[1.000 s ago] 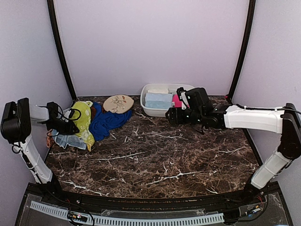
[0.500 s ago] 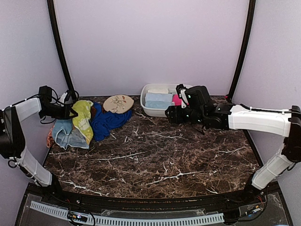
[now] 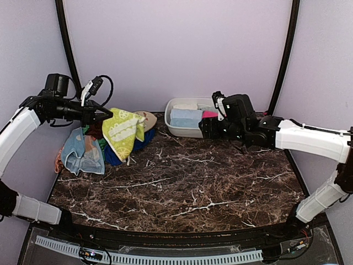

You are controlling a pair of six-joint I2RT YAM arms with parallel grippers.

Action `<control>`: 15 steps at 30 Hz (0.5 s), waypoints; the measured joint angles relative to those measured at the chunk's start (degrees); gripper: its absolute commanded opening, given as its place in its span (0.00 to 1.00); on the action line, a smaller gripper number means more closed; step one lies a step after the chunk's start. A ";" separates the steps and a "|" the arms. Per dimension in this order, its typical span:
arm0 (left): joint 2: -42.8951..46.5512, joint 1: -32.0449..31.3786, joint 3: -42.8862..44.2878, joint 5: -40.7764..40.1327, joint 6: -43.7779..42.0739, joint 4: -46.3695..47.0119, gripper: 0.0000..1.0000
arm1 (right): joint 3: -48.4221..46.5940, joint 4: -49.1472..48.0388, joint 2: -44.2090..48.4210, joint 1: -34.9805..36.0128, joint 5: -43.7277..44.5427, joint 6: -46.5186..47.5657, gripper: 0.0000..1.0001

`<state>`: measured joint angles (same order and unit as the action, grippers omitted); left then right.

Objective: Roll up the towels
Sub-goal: Place the towel at the center of the board.

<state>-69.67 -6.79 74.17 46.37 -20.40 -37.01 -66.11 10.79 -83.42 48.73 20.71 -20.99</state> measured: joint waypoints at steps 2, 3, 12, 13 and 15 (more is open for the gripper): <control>-0.76 -4.63 1.73 0.15 -0.20 -0.92 0.00 | -0.04 0.46 1.29 -0.02 1.18 0.35 0.82; -1.36 -6.60 2.47 0.24 -0.26 -1.18 0.00 | -0.07 0.81 1.90 -0.04 1.73 0.44 0.82; -14.23 -18.58 10.32 0.98 -0.72 -3.10 0.00 | -0.07 4.22 5.97 -1.05 5.11 0.59 0.83; -15.12 -19.04 10.29 0.96 -1.11 -3.58 0.00 | -0.07 4.70 6.32 -1.09 5.46 0.59 0.83; -15.93 -19.45 9.51 0.07 -2.64 -4.17 0.00 | -0.07 5.49 6.67 -1.09 6.05 0.72 0.83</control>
<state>-85.60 -26.24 83.68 46.44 -23.05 -41.19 -66.17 16.27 -76.75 47.64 26.76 -20.27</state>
